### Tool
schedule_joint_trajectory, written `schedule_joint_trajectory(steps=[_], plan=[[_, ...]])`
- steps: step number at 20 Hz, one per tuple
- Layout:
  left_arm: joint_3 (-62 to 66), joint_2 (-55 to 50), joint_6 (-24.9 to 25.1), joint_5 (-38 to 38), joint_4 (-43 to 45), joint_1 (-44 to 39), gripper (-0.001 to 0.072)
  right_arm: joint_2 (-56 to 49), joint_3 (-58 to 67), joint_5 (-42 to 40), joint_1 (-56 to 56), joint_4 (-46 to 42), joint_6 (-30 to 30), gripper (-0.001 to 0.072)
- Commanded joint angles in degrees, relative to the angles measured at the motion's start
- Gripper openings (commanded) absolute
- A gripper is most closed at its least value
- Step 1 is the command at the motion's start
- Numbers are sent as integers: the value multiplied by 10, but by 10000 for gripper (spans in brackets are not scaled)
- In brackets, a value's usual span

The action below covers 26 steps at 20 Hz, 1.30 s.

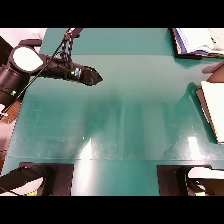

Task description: Fold the shirts.

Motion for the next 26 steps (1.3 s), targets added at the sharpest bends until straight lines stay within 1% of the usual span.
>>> schedule_joint_trajectory(steps=[1,5,8,11,13,14,15,16,17,19,21,24,26], plan=[[0,0,0,0,1,0,24,26,11,46,-8,-3,1,12],[0,0,5,0,2,0,24,103,-111,67,-57,-16,2,12],[0,0,5,-2,2,0,24,156,-213,99,-106,-101,4,12],[0,0,5,-4,2,0,24,203,-335,108,-157,-179,5,14],[0,0,5,-5,2,0,24,227,-411,109,-188,-215,4,18],[0,0,5,-5,2,0,24,233,-441,108,-201,-228,4,57],[0,0,5,-5,2,0,24,237,-466,104,-214,-229,3,280],[0,0,5,-5,2,0,25,238,-483,100,-228,-227,2,550],[0,0,5,-7,2,0,24,237,-490,101,-237,-226,2,650],[0,0,4,-9,1,0,24,238,-473,100,-232,-210,2,649],[0,0,4,-9,1,0,25,238,-430,92,-200,-160,2,648],[0,0,4,1,2,2,25,238,-362,83,-95,-85,2,648],[0,0,4,2,4,2,25,238,-326,69,1,-76,2,646]])
